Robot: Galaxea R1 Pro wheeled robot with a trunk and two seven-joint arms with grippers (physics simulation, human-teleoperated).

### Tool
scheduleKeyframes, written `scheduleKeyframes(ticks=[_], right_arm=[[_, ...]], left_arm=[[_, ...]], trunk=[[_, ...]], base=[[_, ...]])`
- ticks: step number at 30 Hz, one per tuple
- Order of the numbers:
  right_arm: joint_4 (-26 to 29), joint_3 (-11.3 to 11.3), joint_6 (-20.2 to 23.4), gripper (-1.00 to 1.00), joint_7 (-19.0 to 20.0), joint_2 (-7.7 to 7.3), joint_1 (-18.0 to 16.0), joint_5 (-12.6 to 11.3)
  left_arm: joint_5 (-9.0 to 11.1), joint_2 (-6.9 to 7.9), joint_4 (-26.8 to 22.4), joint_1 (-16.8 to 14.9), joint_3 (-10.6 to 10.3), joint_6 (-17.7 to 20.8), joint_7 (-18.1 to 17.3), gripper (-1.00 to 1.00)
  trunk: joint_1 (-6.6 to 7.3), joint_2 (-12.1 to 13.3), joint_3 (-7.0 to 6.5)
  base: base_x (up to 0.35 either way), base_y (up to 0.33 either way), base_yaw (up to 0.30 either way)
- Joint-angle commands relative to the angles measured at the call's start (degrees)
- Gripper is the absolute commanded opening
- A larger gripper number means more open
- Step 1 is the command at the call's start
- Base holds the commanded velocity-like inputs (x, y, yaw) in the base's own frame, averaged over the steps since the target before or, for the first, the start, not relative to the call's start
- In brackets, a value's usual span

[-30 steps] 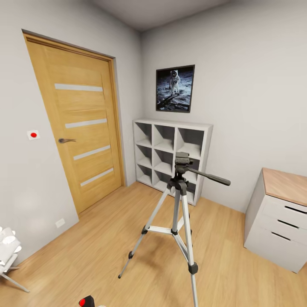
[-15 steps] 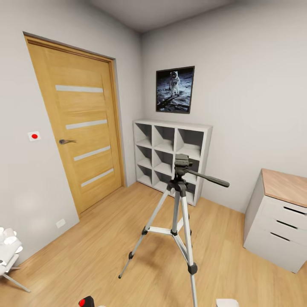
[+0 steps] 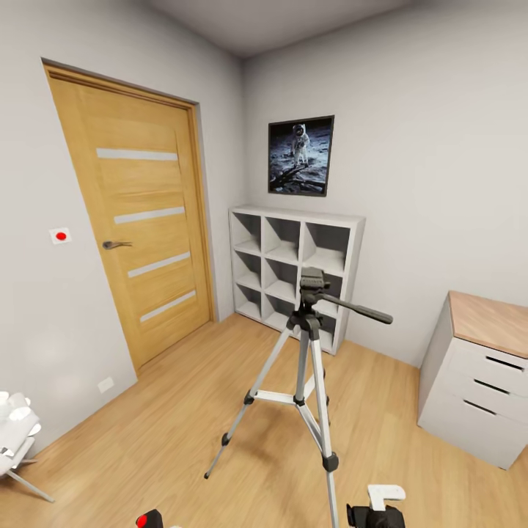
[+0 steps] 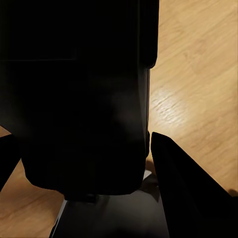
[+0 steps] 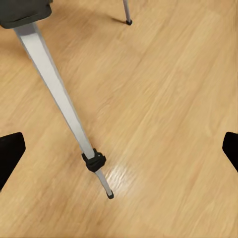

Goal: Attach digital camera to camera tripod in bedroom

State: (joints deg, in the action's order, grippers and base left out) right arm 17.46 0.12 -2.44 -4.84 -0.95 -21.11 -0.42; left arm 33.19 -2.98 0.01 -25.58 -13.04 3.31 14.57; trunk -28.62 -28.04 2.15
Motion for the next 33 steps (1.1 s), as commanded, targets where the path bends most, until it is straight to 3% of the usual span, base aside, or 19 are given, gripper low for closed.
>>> scheduleKeyframes(ticks=[1,13,33], right_arm=[[-0.15,0.03,-0.26,1.00,-0.10,0.04,-0.06,-0.02],[-0.45,0.06,0.51,1.00,0.00,0.16,0.02,-0.26],[-3.04,0.53,1.55,1.00,1.00,-0.08,0.02,0.15]], left_arm=[[0.22,-0.03,-0.01,-0.07,-0.55,0.27,0.13,-1.00],[0.22,-0.05,-0.01,-0.07,-0.58,0.05,0.09,-1.00],[0.30,0.04,-0.01,-0.08,-0.55,-0.20,0.42,-1.00]], trunk=[[0.20,0.31,-0.07],[2.83,5.12,-2.22],[2.83,5.12,-2.22]], base=[[0.000,0.000,0.000],[0.000,0.000,0.000],[0.000,0.000,0.000]])
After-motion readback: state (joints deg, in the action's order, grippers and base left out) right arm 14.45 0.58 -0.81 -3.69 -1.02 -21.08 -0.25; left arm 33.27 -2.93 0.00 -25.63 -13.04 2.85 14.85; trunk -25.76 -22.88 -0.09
